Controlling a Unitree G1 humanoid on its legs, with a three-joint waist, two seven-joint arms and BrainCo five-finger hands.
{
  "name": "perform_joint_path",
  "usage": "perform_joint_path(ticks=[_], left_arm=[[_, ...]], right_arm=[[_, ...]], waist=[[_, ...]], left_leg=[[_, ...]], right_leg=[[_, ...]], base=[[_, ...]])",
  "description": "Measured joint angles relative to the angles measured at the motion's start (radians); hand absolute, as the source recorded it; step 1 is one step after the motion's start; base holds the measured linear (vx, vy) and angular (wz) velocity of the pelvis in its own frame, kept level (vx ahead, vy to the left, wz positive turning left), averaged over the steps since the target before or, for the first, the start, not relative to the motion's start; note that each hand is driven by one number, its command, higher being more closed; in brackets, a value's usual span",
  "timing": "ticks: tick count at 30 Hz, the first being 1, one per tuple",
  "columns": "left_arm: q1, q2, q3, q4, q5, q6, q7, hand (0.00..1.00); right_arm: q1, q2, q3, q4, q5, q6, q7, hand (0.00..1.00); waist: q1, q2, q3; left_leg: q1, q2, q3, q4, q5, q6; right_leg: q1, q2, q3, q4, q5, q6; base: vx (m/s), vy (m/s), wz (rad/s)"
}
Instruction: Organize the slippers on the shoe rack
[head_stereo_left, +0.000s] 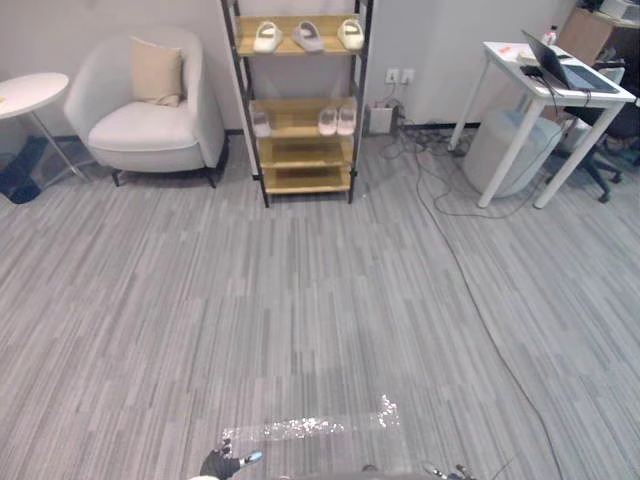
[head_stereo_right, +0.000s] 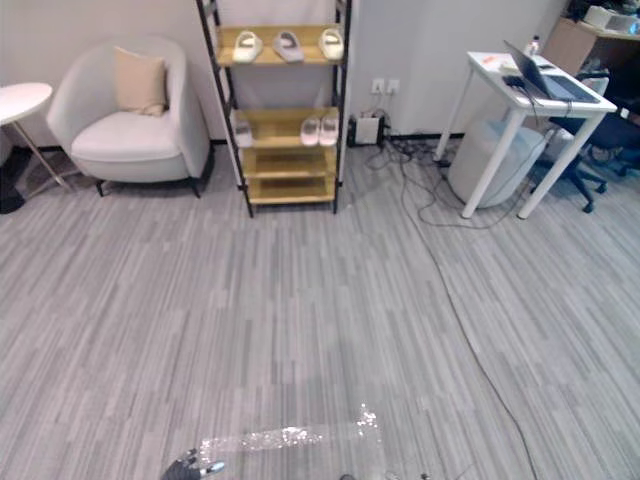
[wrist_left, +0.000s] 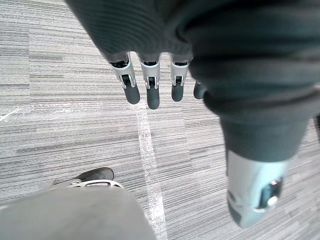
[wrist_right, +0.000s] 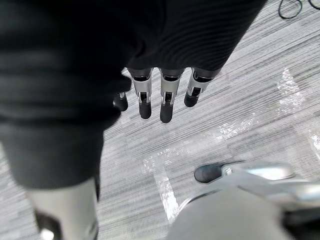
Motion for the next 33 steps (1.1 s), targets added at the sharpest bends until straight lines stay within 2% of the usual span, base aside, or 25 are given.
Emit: perform_joint_path(ticks=[1,4,9,13,18,21,30,31,33], left_arm=[[-0.004,-0.001,0.001,0.0,0.0,0.0,0.001,0.0],[-0.014,-0.004,0.002,0.0,0.0,0.0,0.002,0.0],[-0.02,-0.005,0.002,-0.001,0.0,-0.001,0.003,0.0],[-0.022,-0.004,0.002,-0.002,0.001,-0.001,0.005,0.0],[-0.028,0.002,0.002,-0.002,0.027,-0.001,0.017,0.0],[-0.034,0.007,0.002,-0.001,0.039,-0.001,0.019,0.0],[-0.04,0.009,0.01,-0.001,0.038,0.0,0.025,0.0],[-0.048,0.014,0.013,-0.001,0.037,0.0,0.026,0.0],[-0.064,0.018,0.023,-0.002,0.037,0.0,0.026,0.0]], right_arm=[[-0.01,0.0,-0.001,0.0,0.0,-0.001,0.0,0.0],[-0.03,0.002,-0.009,0.0,-0.002,-0.001,-0.001,0.0],[-0.065,0.021,-0.028,-0.003,-0.005,-0.002,-0.001,0.0],[-0.087,0.051,-0.026,-0.004,-0.049,-0.003,0.0,0.0],[-0.099,0.062,-0.01,-0.003,-0.117,-0.002,-0.009,0.0],[-0.102,0.064,0.004,-0.002,-0.119,-0.002,-0.018,0.0],[-0.112,0.065,0.012,0.001,-0.154,0.001,-0.018,0.0],[-0.115,0.068,0.015,0.001,-0.154,0.001,-0.018,0.0],[-0.124,0.067,0.02,0.001,-0.152,0.001,-0.018,0.0]], waist=[[0.0,0.001,0.007],[0.001,0.001,0.021],[0.001,0.001,0.028],[0.005,-0.002,0.03],[0.007,-0.015,0.036],[0.007,-0.026,0.041],[0.005,-0.035,0.047],[0.003,-0.044,0.053],[0.003,-0.048,0.067]], left_leg=[[0.008,0.002,-0.001,-0.002,0.0,-0.013],[0.026,0.006,-0.007,-0.02,0.004,-0.022],[0.026,0.008,-0.017,-0.03,0.005,-0.023],[0.027,0.008,-0.018,-0.033,0.008,-0.027],[0.03,0.005,-0.018,-0.059,0.027,-0.025],[0.031,0.004,-0.018,-0.069,0.035,-0.023],[0.017,-0.001,-0.021,-0.07,0.036,-0.02],[-0.006,0.0,-0.022,-0.037,0.022,-0.027],[-0.083,0.021,-0.015,0.117,-0.05,-0.041]], right_leg=[[0.008,0.002,-0.008,0.0,0.0,0.0],[0.019,0.006,-0.016,0.0,-0.003,0.005],[0.019,0.009,-0.037,-0.001,-0.006,0.009],[0.019,0.008,-0.045,-0.001,-0.006,0.008],[0.01,0.007,-0.06,-0.001,-0.006,0.008],[0.008,0.007,-0.063,-0.002,-0.005,0.006],[-0.004,0.004,-0.071,0.0,-0.008,0.002],[-0.01,0.001,-0.077,0.002,-0.017,-0.009],[-0.03,0.0,-0.087,0.042,-0.047,-0.027]], base=[[0.02,-0.033,0.03],[0.01,-0.06,0.06],[-0.04,-0.045,0.07],[-0.06,-0.039,0.01],[-0.06,-0.038,0.0],[-0.05,-0.035,0.02],[-0.03,-0.024,0.02],[-0.03,-0.039,0.11],[-0.02,-0.051,0.09]])
